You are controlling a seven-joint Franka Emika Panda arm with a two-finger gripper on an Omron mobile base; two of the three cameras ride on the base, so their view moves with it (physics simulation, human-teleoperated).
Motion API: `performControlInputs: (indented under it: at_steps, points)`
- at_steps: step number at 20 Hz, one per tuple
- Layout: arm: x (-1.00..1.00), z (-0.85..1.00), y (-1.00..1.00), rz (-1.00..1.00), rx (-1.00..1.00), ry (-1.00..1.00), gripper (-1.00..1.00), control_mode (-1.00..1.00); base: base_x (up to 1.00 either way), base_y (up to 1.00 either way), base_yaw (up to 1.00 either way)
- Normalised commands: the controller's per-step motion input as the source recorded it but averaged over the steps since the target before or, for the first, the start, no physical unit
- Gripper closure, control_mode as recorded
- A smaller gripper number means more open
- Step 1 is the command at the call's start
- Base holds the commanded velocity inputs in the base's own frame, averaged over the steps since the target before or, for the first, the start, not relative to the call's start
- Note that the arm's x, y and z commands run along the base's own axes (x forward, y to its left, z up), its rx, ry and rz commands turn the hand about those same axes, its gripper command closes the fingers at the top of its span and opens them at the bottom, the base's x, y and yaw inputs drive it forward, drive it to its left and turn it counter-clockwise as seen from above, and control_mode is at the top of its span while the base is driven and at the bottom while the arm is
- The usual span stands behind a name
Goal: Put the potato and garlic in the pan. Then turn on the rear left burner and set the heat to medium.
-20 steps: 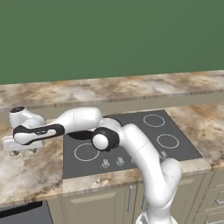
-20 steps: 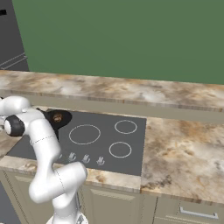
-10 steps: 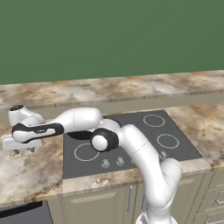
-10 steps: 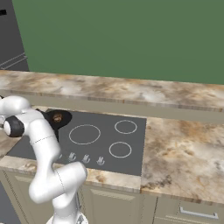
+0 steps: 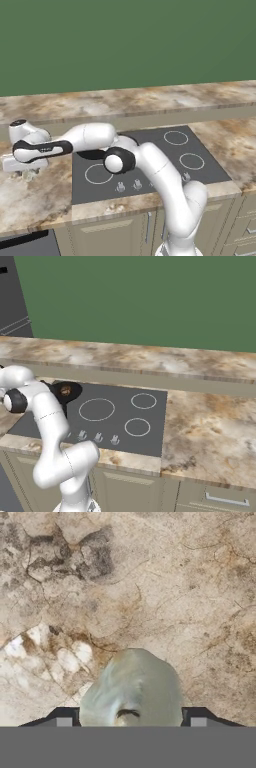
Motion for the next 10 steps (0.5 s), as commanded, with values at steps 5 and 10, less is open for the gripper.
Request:
performControlInputs:
  at_steps: [5, 10]
  points:
    - [-0.08, 0.47, -0.52, 0.0, 0.0, 0.0, 1.0, -1.0, 0.0, 0.0, 0.0]
    - [0.0, 0.5, -0.87, 0.0, 0.0, 0.0, 1.0, -1.0, 0.0, 0.0, 0.0]
